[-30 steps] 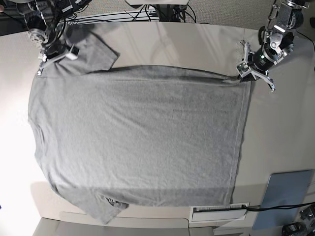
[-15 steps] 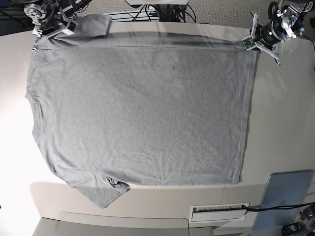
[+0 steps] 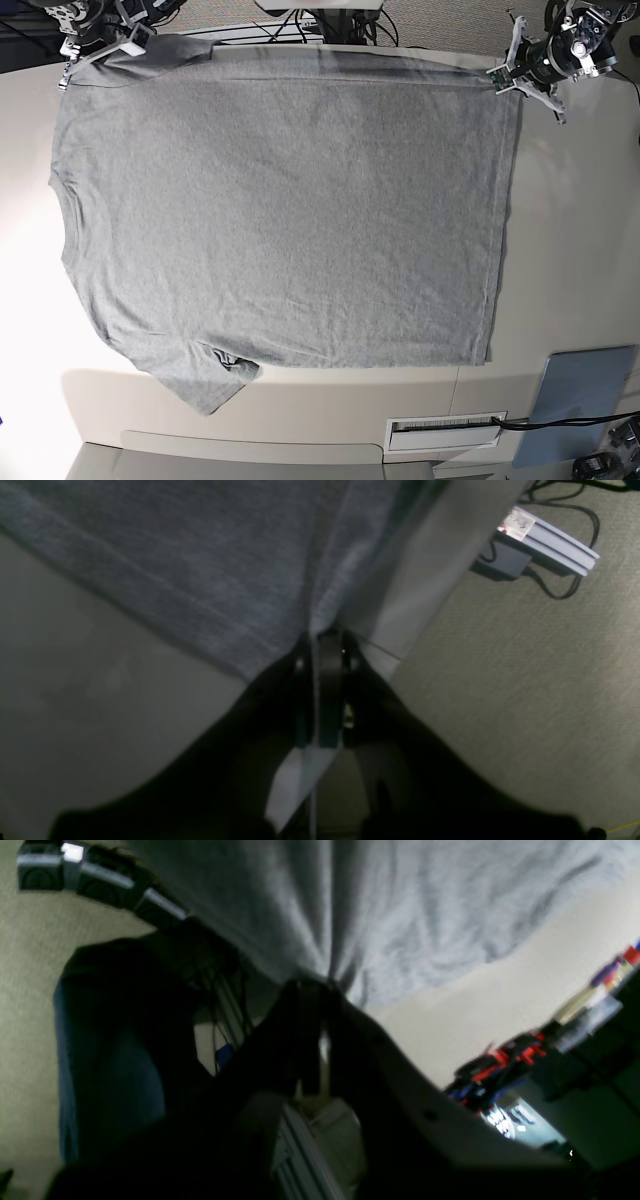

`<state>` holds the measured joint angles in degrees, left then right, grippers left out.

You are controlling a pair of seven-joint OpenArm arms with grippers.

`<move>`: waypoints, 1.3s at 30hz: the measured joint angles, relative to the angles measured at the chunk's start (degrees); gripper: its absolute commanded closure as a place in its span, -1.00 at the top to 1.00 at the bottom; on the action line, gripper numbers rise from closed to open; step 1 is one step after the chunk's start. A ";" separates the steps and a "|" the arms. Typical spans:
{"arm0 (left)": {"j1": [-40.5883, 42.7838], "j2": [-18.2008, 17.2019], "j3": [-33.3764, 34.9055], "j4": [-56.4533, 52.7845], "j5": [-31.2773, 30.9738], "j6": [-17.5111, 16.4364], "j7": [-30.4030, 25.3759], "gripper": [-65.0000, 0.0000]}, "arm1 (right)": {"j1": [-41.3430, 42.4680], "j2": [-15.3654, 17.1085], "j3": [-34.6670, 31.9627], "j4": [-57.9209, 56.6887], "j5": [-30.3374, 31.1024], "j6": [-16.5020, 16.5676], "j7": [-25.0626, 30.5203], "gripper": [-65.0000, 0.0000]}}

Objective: Fold the T-shirt properly
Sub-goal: 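Lift the grasped edge and fold it over the shirt body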

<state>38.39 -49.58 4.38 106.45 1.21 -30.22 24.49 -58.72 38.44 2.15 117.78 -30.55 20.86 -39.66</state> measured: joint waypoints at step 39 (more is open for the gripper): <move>-14.16 12.26 -7.52 -3.58 -8.46 16.41 -4.02 -1.00 | 28.52 0.24 -0.07 -0.07 9.86 -3.37 4.52 -1.00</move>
<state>24.23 -37.32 -3.14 102.87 -7.25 -13.80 20.47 -30.20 38.68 2.09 117.71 -20.69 17.50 -35.14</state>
